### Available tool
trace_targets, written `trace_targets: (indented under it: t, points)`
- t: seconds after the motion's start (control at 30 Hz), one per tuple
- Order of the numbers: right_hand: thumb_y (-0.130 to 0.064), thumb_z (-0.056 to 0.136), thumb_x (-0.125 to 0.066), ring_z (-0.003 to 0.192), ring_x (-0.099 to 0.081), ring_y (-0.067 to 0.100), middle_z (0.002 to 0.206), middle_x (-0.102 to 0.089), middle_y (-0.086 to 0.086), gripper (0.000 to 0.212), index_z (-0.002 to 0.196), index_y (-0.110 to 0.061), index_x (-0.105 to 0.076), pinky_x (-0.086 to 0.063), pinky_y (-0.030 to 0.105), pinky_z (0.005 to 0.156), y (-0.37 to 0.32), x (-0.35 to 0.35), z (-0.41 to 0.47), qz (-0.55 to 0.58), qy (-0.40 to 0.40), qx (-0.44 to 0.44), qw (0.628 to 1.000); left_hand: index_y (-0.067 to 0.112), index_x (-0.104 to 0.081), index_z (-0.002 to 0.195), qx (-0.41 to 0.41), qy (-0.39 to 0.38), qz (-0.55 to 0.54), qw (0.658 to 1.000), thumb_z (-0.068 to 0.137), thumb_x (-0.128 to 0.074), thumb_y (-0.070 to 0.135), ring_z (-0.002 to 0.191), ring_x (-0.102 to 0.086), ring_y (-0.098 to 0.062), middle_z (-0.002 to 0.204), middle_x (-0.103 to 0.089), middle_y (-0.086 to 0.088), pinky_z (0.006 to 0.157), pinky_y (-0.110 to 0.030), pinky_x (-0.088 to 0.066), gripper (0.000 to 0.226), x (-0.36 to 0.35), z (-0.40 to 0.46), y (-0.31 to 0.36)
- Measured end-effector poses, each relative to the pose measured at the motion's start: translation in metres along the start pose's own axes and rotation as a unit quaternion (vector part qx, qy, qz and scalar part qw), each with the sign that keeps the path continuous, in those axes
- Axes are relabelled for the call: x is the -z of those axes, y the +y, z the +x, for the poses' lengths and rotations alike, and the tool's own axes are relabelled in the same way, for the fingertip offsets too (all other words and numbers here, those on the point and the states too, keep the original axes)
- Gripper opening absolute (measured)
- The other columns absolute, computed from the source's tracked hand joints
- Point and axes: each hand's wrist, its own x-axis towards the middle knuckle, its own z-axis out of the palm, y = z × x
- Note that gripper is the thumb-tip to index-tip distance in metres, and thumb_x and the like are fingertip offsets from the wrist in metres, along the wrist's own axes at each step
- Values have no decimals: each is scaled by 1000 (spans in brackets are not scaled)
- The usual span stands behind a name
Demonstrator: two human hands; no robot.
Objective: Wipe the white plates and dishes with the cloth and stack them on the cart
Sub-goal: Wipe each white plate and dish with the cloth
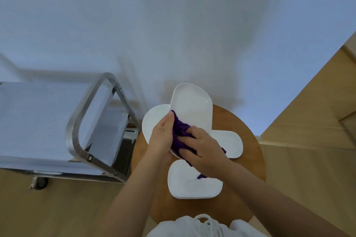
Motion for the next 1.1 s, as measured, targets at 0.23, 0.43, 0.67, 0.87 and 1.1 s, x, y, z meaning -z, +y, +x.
trace_targets:
  t: [0.23, 0.43, 0.67, 0.87, 1.1]
  points:
    - [-27, 79, -56, 88, -55, 13, 99, -63, -3, 26, 101, -20, -69, -42, 11, 67, 18, 11, -24, -81, -78, 62, 992, 32, -59, 100, 45, -59, 2, 997, 95, -37, 58, 97, -63, -27, 103, -68, -5, 83, -45, -56, 34, 15, 6, -6]
    - [-34, 75, -51, 79, -54, 11, 91, -61, -5, 26, 90, -21, -68, -46, 16, 58, 40, 19, -30, -143, -86, 61, 984, 32, -59, 111, 119, -150, -19, 981, 92, -50, 51, 96, -67, -27, 104, -71, -5, 64, -36, -59, 29, 31, 3, -16]
    - [-25, 86, -58, 100, -51, 17, 109, -58, -3, 23, 107, -19, -65, -40, 19, 72, 91, 11, -29, -194, -56, -51, 978, 29, -68, 104, 130, -184, 113, 968, 94, -57, 37, 96, -68, -21, 96, -74, 5, 79, -36, -56, 17, 42, 14, -42]
    - [-26, 91, -52, 92, -47, 13, 105, -53, 0, 26, 113, -16, -61, -42, 21, 72, 104, -1, -42, -109, -3, -239, 965, 28, -67, 92, 141, -123, 195, 963, 94, -58, 34, 88, -63, -15, 95, -68, 5, 61, -24, -46, 11, 45, 35, -77]
    - [-25, 91, -52, 89, -48, 13, 101, -48, -3, 30, 119, -17, -60, -35, 15, 65, 113, -13, -62, -45, -2, -332, 942, 18, -66, 83, 137, -84, 307, 938, 86, -70, 28, 82, -62, -16, 89, -66, 0, 63, -20, -46, 12, 39, 63, -118]
